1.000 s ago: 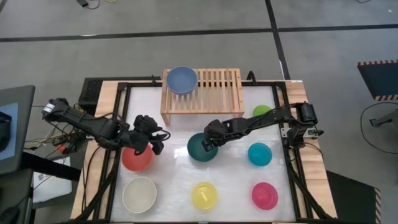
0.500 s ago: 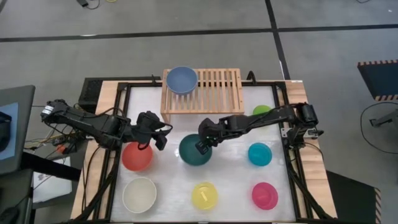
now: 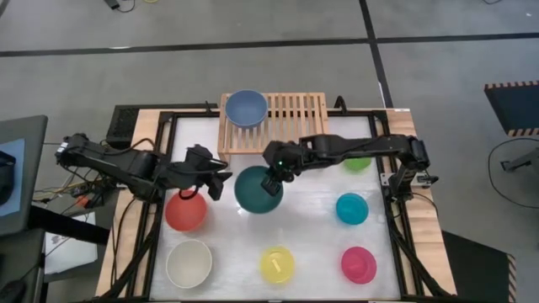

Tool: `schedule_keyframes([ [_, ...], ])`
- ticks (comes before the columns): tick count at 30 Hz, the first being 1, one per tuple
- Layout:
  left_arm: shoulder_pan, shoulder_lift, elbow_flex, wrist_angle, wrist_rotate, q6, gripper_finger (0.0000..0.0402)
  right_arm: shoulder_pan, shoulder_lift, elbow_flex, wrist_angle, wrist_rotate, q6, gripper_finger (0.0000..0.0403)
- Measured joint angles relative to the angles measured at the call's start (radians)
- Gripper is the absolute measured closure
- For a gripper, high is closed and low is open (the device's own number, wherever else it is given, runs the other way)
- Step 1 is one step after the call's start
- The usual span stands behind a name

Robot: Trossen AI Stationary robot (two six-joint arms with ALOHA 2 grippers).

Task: Place and stack bowls onto a shelf
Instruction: Stack the dark green bowl on the dark blue bowl on the shelf

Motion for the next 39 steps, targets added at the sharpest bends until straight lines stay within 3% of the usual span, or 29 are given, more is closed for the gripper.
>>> schedule_keyframes([
  [5,-0.040,-0.003,0.078,0.001,-0.037,0.038,0.0229,-0.044,0.000,0.064,-0.030,0.003,-0.079,0.0378],
  [12,-0.118,-0.045,0.146,-0.018,-0.232,0.069,0.0229,-0.127,0.000,0.134,-0.014,0.001,-0.184,0.0378],
  [18,-0.154,-0.073,0.142,-0.103,-0.355,-0.033,0.0229,-0.187,0.000,0.158,0.051,-0.013,-0.247,0.0378],
  [28,-0.159,-0.071,0.141,-0.179,-0.445,-0.156,0.0229,-0.258,0.009,0.158,0.203,-0.153,-0.315,0.0378],
  [39,-0.158,-0.050,0.141,-0.191,-0.530,-0.142,0.0229,-0.350,0.008,0.158,0.410,-0.164,-0.365,0.0378],
])
